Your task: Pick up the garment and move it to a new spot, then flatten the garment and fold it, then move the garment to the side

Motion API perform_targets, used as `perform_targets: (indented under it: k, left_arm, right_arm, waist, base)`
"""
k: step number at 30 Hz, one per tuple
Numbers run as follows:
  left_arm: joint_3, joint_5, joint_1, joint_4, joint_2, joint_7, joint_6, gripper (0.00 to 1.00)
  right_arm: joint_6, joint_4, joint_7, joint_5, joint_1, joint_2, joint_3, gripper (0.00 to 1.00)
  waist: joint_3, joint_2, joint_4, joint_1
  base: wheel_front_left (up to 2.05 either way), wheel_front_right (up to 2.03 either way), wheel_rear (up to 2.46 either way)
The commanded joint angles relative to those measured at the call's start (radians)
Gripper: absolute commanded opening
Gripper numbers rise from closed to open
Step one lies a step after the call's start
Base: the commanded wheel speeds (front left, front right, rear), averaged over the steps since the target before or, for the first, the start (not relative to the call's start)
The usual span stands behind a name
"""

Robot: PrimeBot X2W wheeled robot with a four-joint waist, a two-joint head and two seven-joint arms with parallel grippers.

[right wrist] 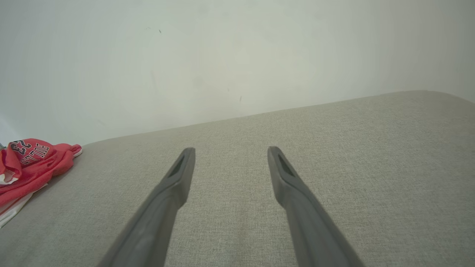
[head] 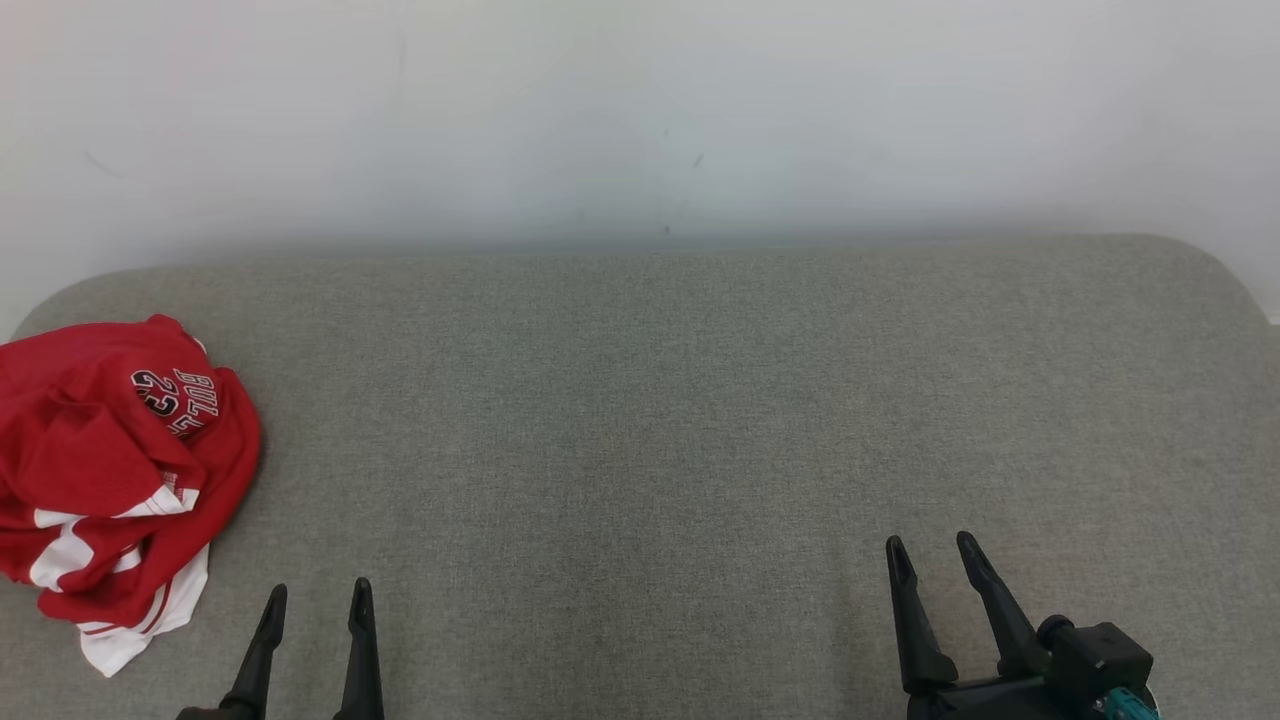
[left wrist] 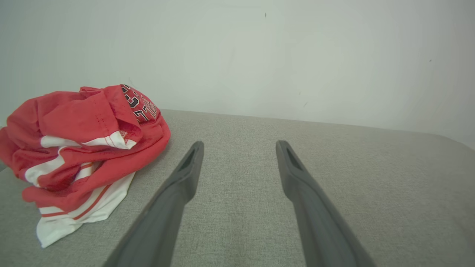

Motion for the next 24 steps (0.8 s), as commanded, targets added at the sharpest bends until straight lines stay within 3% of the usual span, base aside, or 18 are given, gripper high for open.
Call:
perform_targets:
  k: [1, 16, 24]
  left_arm:
    - [0.005, 0.024, 0.008, -0.008, -0.001, -0.006, -0.005, 1.00]
    - [0.016, 0.090, 0.015, -0.007, -0.003, -0.028, -0.022, 1.00]
    - [0.015, 0.045, 0.021, -0.002, -0.004, -0.029, -0.024, 1.00]
  right_arm:
    - [-0.002, -0.007, -0.010, -0.021, 0.006, -0.002, 0.004, 1.00]
    - [-0.002, -0.011, -0.045, -0.090, 0.021, -0.002, 0.005, 1.00]
    - [-0.002, -0.003, -0.045, -0.058, 0.022, -0.002, -0.003, 1.00]
  waist:
    - [0.000, 0.0000, -0.001, 0.0000]
    - [0.007, 0.0000, -0.004, 0.0000]
    - [0.006, 0.0000, -0.004, 0.0000]
  base:
    - [0.00, 0.00, 0.00]
    - [0.00, 0.00, 0.00]
    - [0.00, 0.00, 0.00]
